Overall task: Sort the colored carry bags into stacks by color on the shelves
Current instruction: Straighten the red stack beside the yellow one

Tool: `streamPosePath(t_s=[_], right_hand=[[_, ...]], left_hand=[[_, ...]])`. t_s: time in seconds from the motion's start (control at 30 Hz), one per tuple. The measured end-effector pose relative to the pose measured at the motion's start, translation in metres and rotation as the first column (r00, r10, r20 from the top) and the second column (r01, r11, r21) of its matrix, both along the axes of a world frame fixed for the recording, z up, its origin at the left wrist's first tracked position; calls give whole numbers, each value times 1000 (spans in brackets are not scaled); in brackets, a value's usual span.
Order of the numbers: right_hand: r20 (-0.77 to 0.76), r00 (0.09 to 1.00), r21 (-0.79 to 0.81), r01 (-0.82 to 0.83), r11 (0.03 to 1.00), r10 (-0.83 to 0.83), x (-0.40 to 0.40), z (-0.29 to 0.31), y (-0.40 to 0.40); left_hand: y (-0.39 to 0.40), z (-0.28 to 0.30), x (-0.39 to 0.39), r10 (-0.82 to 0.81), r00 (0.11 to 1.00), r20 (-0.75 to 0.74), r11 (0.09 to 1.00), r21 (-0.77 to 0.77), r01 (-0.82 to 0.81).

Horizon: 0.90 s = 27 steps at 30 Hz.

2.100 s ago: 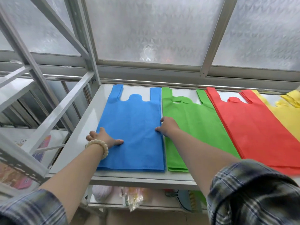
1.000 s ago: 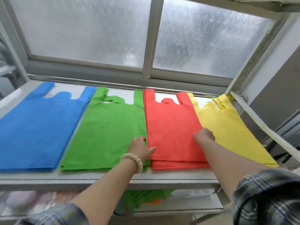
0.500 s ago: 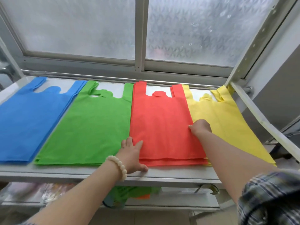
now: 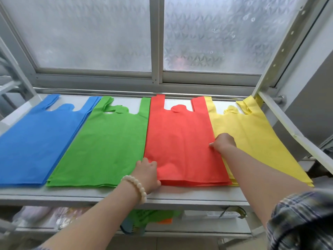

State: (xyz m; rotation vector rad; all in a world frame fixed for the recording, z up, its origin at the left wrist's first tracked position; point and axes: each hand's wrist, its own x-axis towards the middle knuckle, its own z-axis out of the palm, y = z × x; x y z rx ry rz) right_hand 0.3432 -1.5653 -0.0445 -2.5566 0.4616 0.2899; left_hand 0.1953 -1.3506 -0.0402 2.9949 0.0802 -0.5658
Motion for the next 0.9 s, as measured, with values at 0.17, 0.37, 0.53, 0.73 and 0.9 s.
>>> streamPosePath(t_s=[0.17,0.37,0.53,0.73,0.9], right_hand=[[23,999,-15,37,999,-37,0,-1,0],[34,999,-30,10,1000,-9,1,-5,7],[-22,1000,-63,-1,998,0,2,-8,11],[-279,957,-58,-102,993,82,7,10,16],[-56,998,-7,-28,1000,27,12,3,17]], left_hand=[[-3,-6,-1,124,989,-77,988,-87,-131],[-10,-8,11,369,929,3,914,-184,-363],[-9,-10,14,388,921,-7,918,-87,-388],[3,-2,12,347,931,-114,935,-31,-353],[4,2,5,344,933,-102,935,-58,-351]])
